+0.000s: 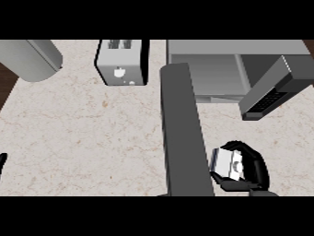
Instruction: Pick up the milk, place it into the microwave and close the microwave
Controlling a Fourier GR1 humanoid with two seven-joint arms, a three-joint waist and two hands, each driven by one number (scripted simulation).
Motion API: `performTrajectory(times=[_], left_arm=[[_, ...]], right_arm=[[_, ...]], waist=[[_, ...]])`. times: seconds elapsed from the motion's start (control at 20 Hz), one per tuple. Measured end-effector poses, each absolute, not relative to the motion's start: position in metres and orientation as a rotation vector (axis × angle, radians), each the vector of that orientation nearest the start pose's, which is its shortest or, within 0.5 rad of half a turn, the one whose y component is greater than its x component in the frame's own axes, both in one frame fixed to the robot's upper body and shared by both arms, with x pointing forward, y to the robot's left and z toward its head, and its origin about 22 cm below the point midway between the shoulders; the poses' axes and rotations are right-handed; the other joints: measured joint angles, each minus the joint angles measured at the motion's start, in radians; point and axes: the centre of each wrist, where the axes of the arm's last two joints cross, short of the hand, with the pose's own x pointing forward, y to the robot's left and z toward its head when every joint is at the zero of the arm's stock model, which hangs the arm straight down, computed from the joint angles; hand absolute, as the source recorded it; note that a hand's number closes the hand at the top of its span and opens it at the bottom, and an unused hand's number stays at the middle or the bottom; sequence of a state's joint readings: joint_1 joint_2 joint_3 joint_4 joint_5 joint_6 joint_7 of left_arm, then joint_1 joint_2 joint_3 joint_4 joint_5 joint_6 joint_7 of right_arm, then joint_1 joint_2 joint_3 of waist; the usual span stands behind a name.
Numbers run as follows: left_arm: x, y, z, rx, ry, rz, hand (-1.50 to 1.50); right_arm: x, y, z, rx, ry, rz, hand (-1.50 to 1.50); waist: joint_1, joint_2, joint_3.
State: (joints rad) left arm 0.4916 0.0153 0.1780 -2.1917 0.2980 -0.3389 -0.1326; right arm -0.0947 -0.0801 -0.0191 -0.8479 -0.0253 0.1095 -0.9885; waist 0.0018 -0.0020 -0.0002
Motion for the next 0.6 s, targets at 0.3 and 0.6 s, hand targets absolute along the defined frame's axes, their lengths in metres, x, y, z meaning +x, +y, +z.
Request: performTrajectory(times=[0.3, 0.6], left_arm=[[0.117, 0.294, 0.07, -0.1, -1.936, 0.059, -1.5], [0.119, 0.299, 0.069, -0.117, -1.941, 0.058, -1.5]], right_arm=[[0.226, -0.274, -0.119, 0.079, -1.981, 0.04, 1.5], [0.247, -0.308, -0.098, 0.06, -2.003, 0.002, 1.5]], waist=[[0.0, 0.001, 0.0], [0.002, 0.001, 0.0]])
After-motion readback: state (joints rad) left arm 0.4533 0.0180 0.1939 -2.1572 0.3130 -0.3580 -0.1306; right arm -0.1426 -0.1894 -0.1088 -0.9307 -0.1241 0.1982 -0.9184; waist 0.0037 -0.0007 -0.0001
